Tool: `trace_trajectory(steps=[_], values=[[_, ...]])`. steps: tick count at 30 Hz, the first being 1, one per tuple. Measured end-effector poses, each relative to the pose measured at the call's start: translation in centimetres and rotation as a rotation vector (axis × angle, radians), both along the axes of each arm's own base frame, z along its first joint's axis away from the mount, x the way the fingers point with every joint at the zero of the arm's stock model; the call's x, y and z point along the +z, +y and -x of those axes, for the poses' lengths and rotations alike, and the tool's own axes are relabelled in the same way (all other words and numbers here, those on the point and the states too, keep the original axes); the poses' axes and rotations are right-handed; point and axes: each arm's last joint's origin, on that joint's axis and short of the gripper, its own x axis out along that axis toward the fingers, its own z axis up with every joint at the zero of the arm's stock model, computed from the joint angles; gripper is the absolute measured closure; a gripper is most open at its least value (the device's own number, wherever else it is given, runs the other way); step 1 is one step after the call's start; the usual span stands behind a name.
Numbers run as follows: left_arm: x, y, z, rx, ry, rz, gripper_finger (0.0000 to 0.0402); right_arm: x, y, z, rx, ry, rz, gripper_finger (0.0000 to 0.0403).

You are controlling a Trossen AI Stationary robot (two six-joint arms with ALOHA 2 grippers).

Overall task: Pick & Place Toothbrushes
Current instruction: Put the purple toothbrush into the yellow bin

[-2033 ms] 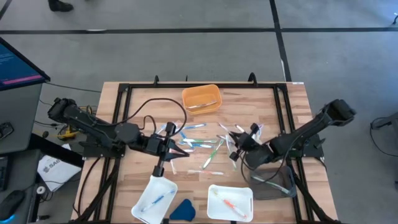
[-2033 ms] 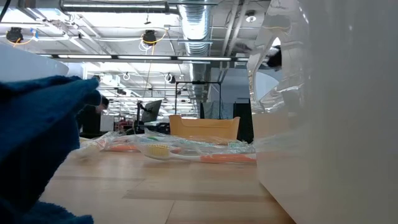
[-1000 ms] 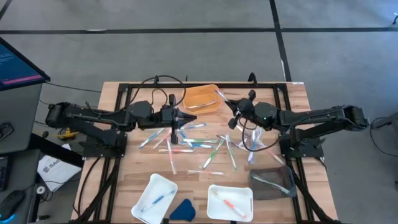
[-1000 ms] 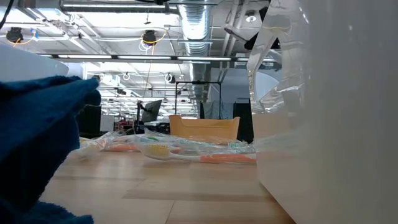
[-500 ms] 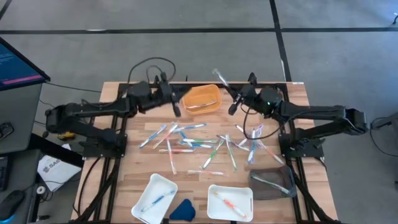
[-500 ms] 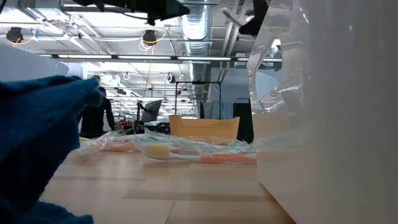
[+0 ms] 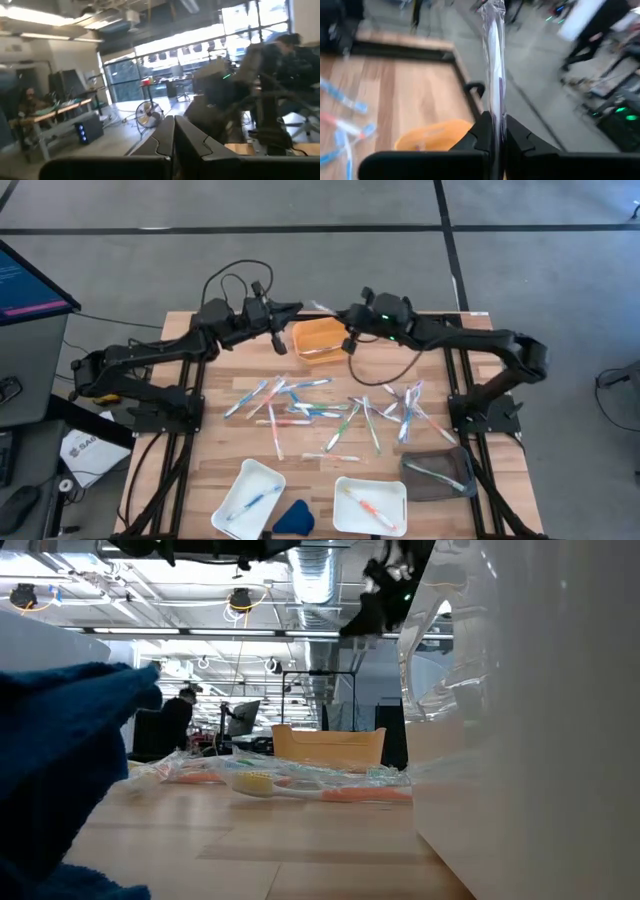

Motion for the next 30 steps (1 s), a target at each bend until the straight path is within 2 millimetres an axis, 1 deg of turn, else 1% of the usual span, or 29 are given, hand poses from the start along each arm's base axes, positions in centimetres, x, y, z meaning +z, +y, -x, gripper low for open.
trace_trajectory(steps=[3, 6, 9, 13, 17, 20, 22, 24, 28, 30], values=[[0.0, 0.0, 0.0, -0.004, 0.005, -0.013, 0.0396, -0.9, -1.4, -1.4, 0.030, 0.083, -0.048, 0.0391], [0.0, 0.0, 0.0, -0.003, 0.006, -0.013, 0.0396, -1.9, -2.8, -2.3, 0.054, 0.164, -0.116, 0.0382], [-0.4, 0.0, 0.0, -0.002, 0.017, -0.009, 0.0396, -3.4, -3.9, -3.4, 0.117, 0.229, -0.211, 0.0387], [-0.5, 0.0, 0.0, -0.004, 0.018, -0.005, 0.0396, -4.7, -4.5, -4.6, 0.147, 0.296, -0.289, 0.0393], [-0.5, -0.4, -0.1, -0.036, 0.019, -0.006, 0.0396, -5.7, -4.4, -5.7, 0.200, 0.365, -0.374, 0.0381], [-0.5, -0.5, -0.2, -0.056, 0.022, -0.009, 0.0396, -6.5, -4.7, -6.6, 0.202, 0.394, -0.424, 0.0384], [-0.5, -0.6, -0.2, -0.063, 0.023, -0.009, 0.0396, -6.8, -4.9, -7.0, 0.181, 0.400, -0.462, 0.0393], [-0.6, -0.6, -0.2, -0.067, 0.029, -0.008, 0.0396, -7.0, -5.4, -7.3, 0.154, 0.385, -0.490, 0.0393], [-0.7, -0.6, -0.3, -0.066, 0.037, -0.004, 0.0396, -7.4, -6.6, -6.8, 0.084, 0.381, -0.542, 0.0384], [-0.7, -0.6, -0.3, -0.066, 0.037, -0.004, 0.0396, -7.3, -7.0, -6.5, 0.040, 0.378, -0.547, 0.0387]])
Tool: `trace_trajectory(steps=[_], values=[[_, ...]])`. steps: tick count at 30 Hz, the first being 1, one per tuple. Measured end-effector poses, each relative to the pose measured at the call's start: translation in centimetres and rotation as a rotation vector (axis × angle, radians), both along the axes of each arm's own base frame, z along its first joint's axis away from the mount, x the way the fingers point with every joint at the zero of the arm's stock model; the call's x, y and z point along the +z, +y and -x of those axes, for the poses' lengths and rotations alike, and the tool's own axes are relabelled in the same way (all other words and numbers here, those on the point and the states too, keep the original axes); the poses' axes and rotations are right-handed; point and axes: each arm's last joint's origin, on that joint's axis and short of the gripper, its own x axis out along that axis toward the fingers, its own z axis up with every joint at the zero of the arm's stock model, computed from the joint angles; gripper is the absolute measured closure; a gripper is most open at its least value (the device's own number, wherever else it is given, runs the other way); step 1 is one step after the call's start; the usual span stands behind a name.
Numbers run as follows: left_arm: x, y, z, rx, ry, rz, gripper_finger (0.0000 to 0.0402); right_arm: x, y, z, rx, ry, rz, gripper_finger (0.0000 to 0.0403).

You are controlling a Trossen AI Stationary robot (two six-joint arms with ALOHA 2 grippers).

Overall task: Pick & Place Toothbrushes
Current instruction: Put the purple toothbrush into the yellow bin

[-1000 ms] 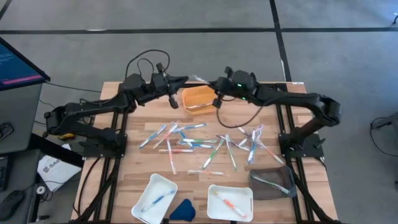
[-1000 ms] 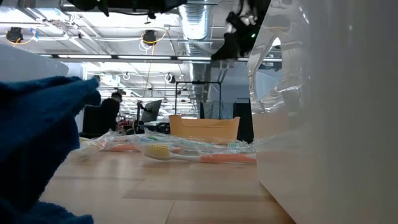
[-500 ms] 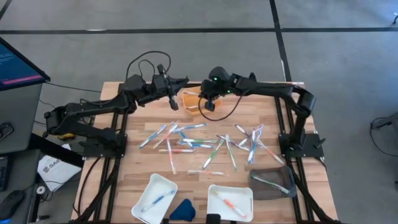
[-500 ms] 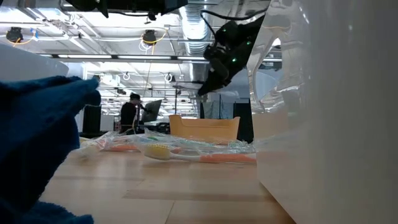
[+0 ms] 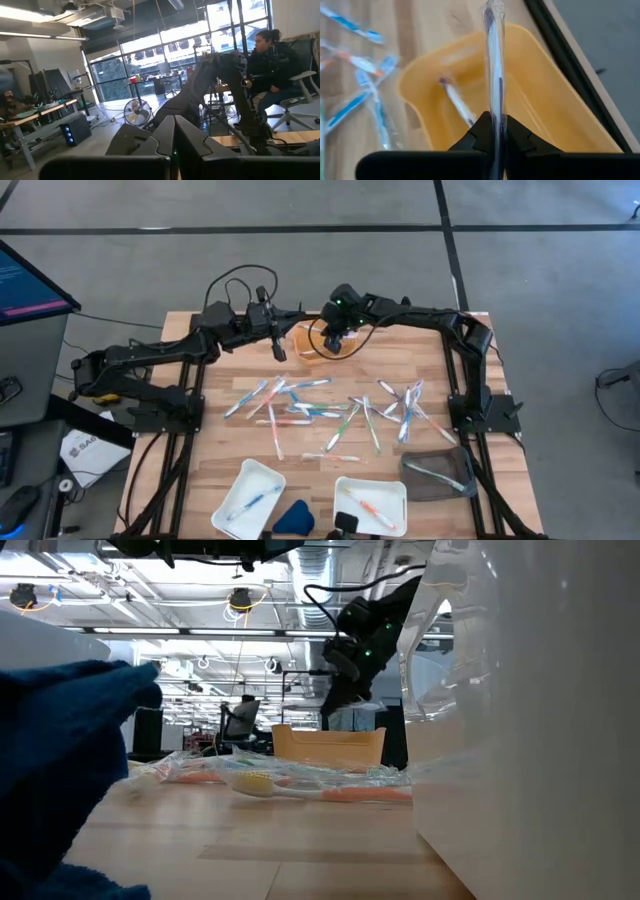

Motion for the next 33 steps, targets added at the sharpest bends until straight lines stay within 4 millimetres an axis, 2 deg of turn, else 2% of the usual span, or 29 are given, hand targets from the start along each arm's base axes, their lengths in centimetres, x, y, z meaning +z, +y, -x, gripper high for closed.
trace_trajectory(steps=[23, 29, 33], values=[[0.0, 0.0, 0.0, 0.002, 0.002, -0.006, 0.0396, -0.1, 0.4, -0.1, -0.084, 0.034, 0.006, 0.0391], [0.0, 0.0, 0.0, 0.002, 0.002, -0.006, 0.0396, -2.4, 0.6, -1.0, -0.077, 0.075, -0.007, 0.0391], [0.0, 0.0, 0.0, 0.002, 0.002, -0.006, 0.0396, -2.5, 0.4, -1.1, -0.089, 0.102, -0.003, 0.0387]])
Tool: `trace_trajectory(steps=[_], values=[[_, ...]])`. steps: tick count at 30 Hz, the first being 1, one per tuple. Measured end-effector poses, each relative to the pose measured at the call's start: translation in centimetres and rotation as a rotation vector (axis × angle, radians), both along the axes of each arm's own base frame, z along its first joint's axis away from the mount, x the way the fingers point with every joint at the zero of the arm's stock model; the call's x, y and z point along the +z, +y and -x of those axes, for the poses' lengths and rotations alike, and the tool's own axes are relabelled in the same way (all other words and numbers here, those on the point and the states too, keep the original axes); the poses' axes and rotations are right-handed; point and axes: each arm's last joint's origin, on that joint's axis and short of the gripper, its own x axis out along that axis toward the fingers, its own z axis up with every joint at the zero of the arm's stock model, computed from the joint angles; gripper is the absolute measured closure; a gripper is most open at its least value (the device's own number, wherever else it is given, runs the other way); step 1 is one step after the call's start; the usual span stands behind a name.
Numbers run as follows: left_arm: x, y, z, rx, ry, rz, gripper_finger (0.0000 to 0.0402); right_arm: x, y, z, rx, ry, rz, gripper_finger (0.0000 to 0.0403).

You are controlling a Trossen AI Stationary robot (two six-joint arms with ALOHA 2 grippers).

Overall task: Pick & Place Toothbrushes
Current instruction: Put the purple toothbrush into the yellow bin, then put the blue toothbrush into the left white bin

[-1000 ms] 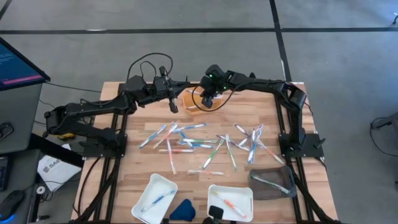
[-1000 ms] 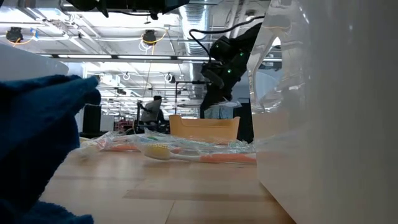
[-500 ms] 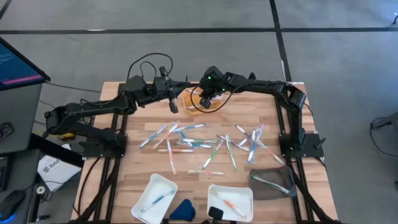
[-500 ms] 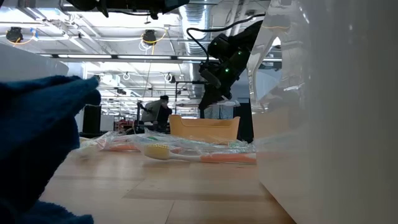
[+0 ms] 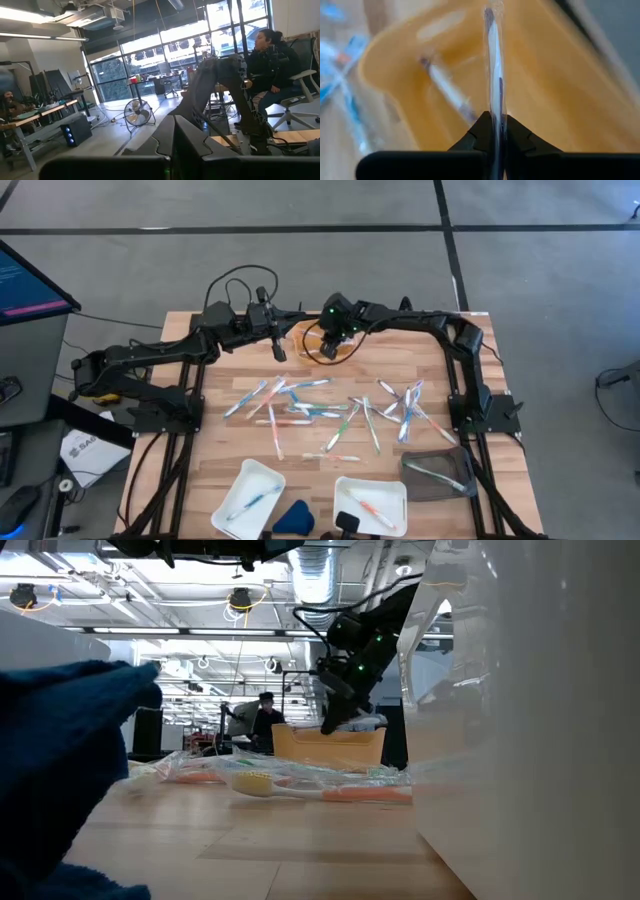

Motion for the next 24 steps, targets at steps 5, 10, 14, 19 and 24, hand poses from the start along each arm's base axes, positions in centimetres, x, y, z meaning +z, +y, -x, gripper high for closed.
trace_trajectory(steps=[5, 10, 14, 19, 24], values=[[-0.01, 0.00, 0.00, 0.000, 0.000, 0.000, 0.0396, 0.09, -0.14, 0.14, -0.029, 0.026, 0.033, 0.0383], [-0.02, 0.00, 0.00, 0.000, 0.001, 0.000, 0.0396, 0.06, -0.04, 0.11, -0.020, 0.030, 0.036, 0.0360], [-0.02, 0.00, 0.00, 0.000, 0.001, 0.000, 0.0396, 0.10, -0.03, 0.04, -0.015, 0.025, 0.043, 0.0340], [-0.02, 0.00, 0.00, 0.000, 0.001, 0.000, 0.0396, 0.14, -0.03, -0.03, -0.013, 0.019, 0.048, 0.0322], [-0.02, 0.00, 0.00, 0.000, 0.001, 0.000, 0.0396, 0.15, -0.07, -0.02, -0.014, 0.018, 0.049, 0.0307]])
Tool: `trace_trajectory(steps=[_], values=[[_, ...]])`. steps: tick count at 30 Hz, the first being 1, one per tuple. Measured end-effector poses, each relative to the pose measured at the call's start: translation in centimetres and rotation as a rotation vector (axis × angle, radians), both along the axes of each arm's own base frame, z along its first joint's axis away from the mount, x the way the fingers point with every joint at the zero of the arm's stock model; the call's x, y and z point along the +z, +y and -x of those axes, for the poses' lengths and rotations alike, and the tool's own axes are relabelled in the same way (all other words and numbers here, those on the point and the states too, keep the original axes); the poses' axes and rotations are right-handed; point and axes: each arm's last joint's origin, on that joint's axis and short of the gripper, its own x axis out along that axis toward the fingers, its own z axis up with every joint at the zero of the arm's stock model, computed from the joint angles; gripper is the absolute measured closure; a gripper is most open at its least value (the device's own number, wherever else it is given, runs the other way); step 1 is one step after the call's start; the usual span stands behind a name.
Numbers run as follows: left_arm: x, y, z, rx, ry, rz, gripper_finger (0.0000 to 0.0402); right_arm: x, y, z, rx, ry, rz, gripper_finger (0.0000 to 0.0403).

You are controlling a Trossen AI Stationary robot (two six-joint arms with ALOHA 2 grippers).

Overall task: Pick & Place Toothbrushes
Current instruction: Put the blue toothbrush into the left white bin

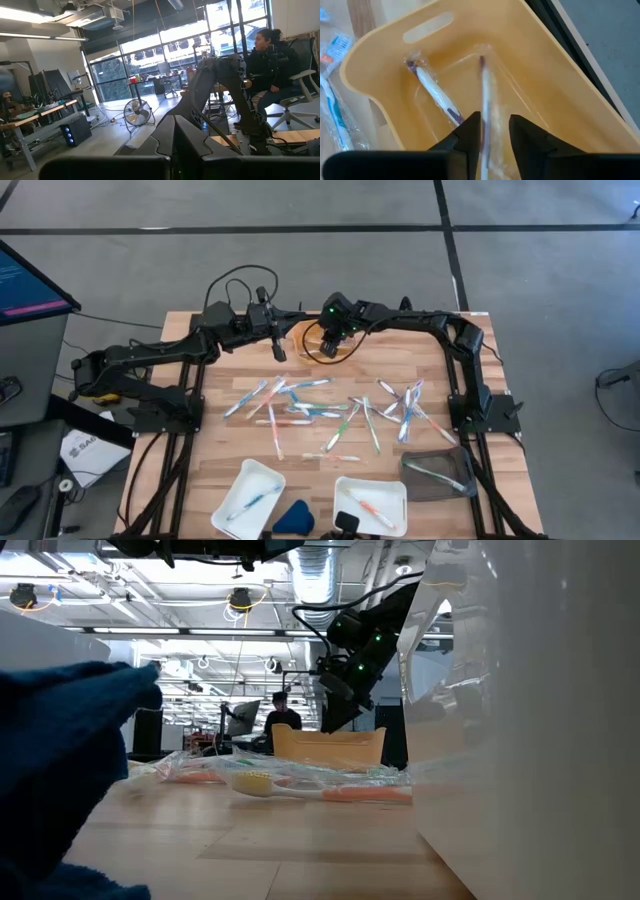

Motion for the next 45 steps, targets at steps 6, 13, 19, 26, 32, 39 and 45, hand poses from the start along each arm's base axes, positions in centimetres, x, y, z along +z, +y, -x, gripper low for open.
trace_trajectory(steps=[6, 13, 19, 26, 32, 39, 45], values=[[0.0, 0.0, 0.0, 0.000, 0.000, 0.000, 0.0396, 0.1, 0.0, -0.1, 0.002, -0.009, 0.006, 0.0291], [0.0, 0.0, 0.0, 0.000, 0.003, 0.001, 0.0396, 0.1, 0.0, -0.2, 0.006, -0.018, 0.014, 0.0281], [0.0, 0.0, 0.0, 0.000, 0.002, 0.001, 0.0396, 0.3, 0.0, -0.1, 0.010, -0.018, 0.017, 0.0282], [0.0, 0.0, 0.0, 0.000, -0.002, -0.001, 0.0396, 1.5, 0.9, -0.3, 0.052, -0.040, 0.043, 0.0283], [0.1, 0.0, 0.0, 0.000, -0.006, -0.002, 0.0396, 2.5, 2.2, -0.4, 0.098, -0.039, 0.050, 0.0283], [0.1, -0.2, 0.0, -0.008, -0.013, 0.007, 0.0396, 2.9, 4.0, -0.7, 0.159, -0.018, 0.053, 0.0283], [0.1, -1.4, -0.5, -0.058, -0.014, 0.014, 0.0396, 3.2, 5.5, -0.8, 0.193, 0.008, 0.039, 0.0283]])
